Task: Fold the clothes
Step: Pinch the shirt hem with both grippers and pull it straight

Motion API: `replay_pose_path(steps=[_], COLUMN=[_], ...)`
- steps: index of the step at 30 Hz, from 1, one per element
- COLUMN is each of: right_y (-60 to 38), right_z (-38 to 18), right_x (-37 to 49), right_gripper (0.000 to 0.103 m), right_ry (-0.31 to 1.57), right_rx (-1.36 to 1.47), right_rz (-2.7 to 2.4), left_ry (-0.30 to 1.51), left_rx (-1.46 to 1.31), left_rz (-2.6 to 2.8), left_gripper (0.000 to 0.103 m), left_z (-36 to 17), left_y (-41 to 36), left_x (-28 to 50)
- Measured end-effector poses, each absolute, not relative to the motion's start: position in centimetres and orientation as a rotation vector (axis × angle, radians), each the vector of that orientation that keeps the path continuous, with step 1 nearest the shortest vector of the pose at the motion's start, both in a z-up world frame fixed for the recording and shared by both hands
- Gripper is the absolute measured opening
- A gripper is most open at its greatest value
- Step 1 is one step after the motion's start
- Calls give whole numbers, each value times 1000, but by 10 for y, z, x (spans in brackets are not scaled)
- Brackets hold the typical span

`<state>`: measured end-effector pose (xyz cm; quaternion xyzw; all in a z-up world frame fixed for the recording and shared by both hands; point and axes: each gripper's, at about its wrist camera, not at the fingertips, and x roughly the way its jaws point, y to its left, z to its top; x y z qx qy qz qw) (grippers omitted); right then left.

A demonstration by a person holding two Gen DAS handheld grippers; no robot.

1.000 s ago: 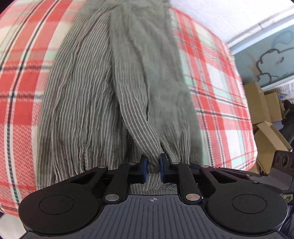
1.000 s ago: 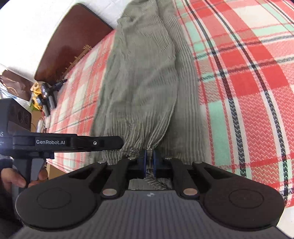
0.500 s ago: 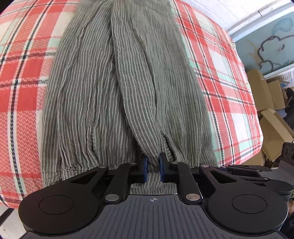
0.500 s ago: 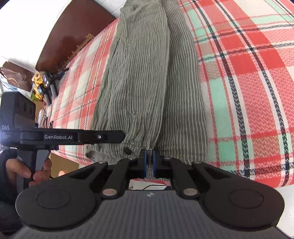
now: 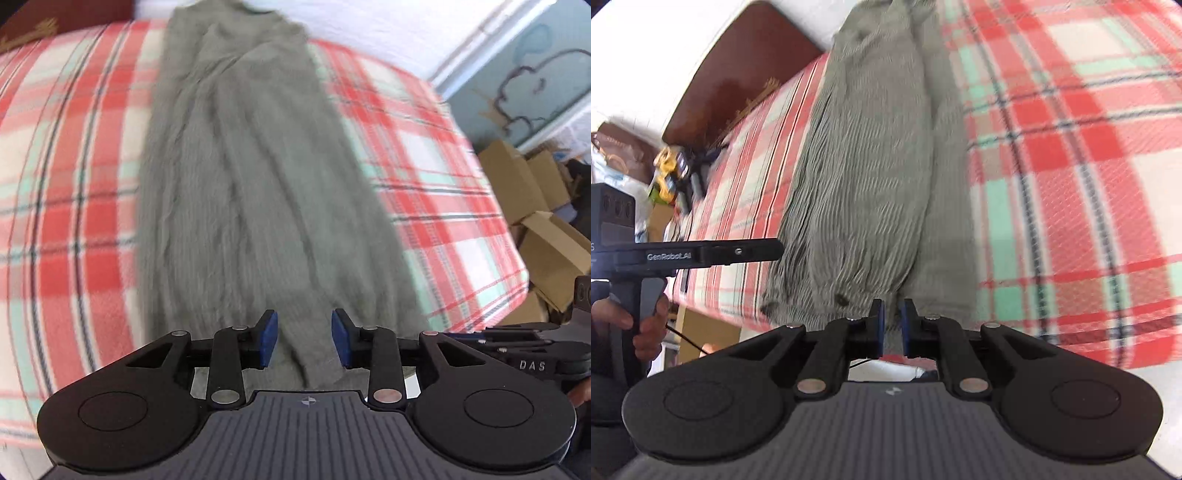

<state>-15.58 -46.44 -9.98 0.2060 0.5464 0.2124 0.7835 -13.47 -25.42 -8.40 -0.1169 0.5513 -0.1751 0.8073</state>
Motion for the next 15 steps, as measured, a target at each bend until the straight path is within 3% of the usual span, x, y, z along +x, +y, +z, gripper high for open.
replay_pose_path(steps=[7, 10, 15], right_y=[-487, -486, -483], right_z=[-110, -118, -129], right_x=[-161, -162, -157], right_gripper=[12, 26, 27], right_ry=[1196, 1204, 1213], right_rx=[479, 490, 547], right_rz=[355, 336, 324], left_ry=[1217, 1227, 1249], left_rx=[-143, -128, -103], left_rz=[-475, -485, -469], left_gripper=[50, 53, 55], left_z=[-102, -108, -121], left_y=[-298, -302, -302], left_x=[-127, -126, -124])
